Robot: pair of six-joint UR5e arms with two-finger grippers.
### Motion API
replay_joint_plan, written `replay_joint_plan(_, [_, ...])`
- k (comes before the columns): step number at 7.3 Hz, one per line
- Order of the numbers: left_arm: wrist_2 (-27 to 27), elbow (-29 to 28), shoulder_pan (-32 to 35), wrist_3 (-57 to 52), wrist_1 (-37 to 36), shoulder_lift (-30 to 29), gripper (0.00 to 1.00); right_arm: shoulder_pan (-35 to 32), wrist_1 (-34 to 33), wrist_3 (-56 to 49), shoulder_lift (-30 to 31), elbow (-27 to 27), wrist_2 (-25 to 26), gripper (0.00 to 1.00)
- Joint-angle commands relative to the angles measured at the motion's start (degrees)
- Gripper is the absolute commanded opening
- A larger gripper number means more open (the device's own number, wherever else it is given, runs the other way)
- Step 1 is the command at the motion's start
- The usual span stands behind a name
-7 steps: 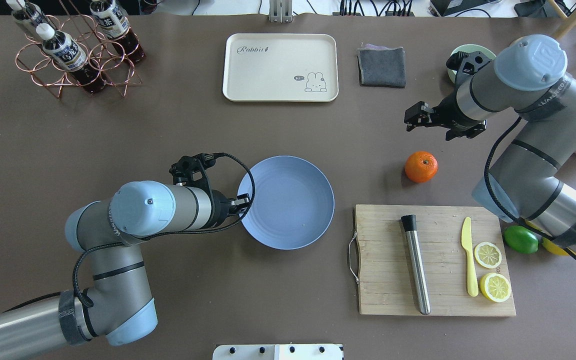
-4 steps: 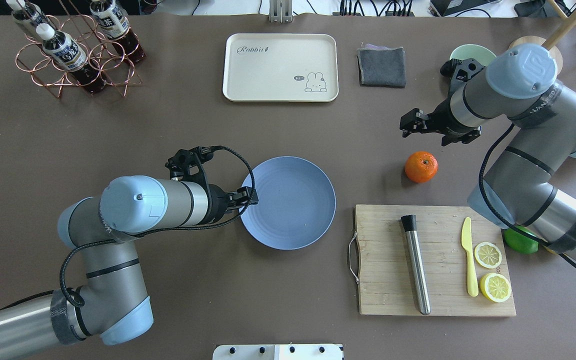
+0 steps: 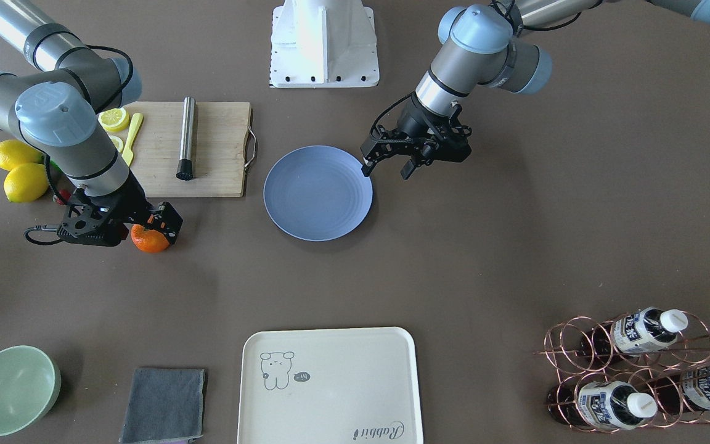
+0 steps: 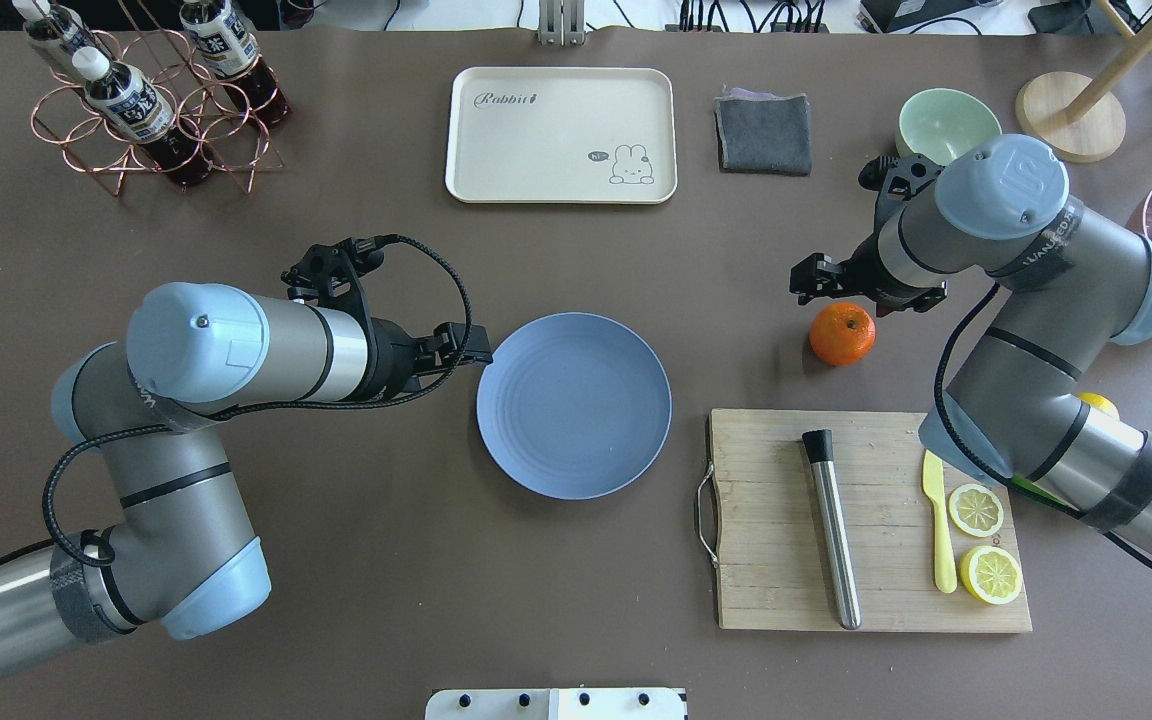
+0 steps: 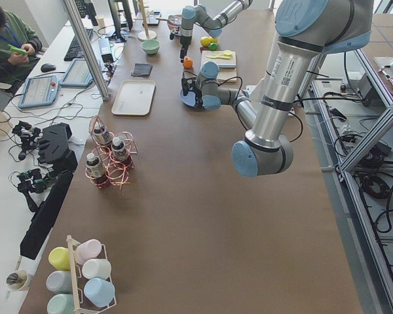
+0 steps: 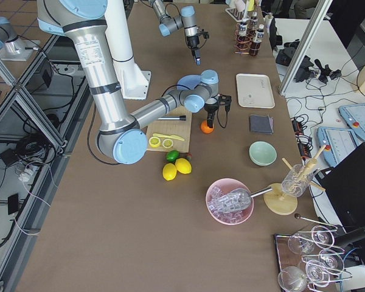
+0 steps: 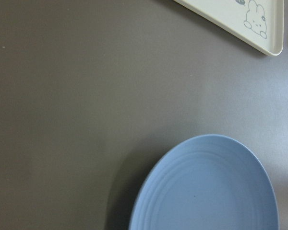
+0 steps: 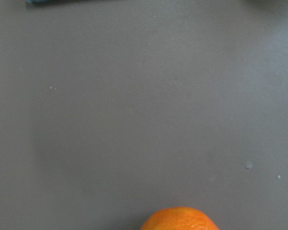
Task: Pick orange to plate
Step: 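Lower the right gripper onto the orange and grasp it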
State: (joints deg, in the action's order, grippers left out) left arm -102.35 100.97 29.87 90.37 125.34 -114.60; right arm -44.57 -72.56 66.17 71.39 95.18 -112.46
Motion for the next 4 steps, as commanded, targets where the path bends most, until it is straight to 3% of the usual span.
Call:
replay_joint_plan(1, [-0.2, -0.1, 0.3, -0.7, 0.0, 0.0, 0.98, 0.1, 0.3, -1.4, 0.2, -2.7, 0.6, 1.0])
replay_joint_plan(4, [-0.3, -0.2, 1.2, -2.5, -0.1, 0.0, 0.98, 0.9, 0.3, -0.4, -0.7, -3.6, 0.6, 1.0])
